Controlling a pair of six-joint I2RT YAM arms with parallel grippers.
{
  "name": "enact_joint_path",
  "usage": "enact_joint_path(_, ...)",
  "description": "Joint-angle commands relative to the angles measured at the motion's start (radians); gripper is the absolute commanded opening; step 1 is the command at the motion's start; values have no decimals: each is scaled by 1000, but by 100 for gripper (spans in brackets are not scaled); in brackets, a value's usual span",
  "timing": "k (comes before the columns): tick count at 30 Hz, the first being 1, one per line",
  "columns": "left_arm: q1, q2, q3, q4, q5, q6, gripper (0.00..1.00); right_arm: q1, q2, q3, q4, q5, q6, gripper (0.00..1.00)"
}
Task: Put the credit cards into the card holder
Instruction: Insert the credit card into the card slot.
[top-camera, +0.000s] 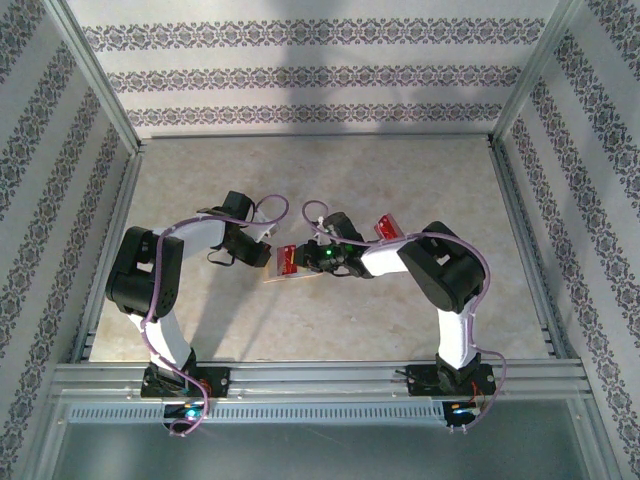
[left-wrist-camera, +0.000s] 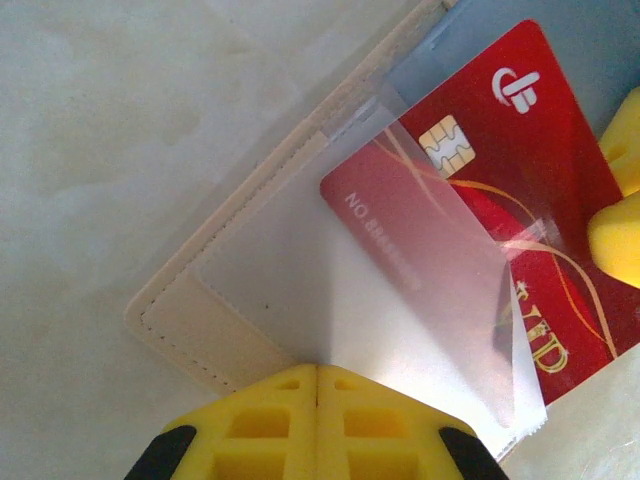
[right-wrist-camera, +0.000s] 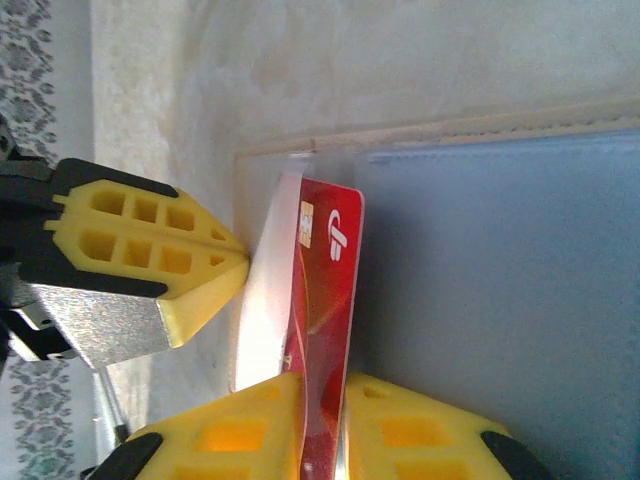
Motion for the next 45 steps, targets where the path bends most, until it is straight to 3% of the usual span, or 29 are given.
enact_joint_path(1, -7, -7, -18, 0, -66, 31, 0, 16, -9, 27, -140, 32, -60, 18)
enact_joint_path(9, -7, -13, -23, 3, -68, 33, 0, 29, 41, 82, -158, 22, -65, 14)
enact_joint_path(30, -8, -24, -20, 0, -69, 33, 0, 27, 9, 113, -290, 33, -122, 21)
enact_joint_path(45, -6, -50, 4, -20, -88, 43, 0, 49, 78, 210, -351, 28, -156, 16)
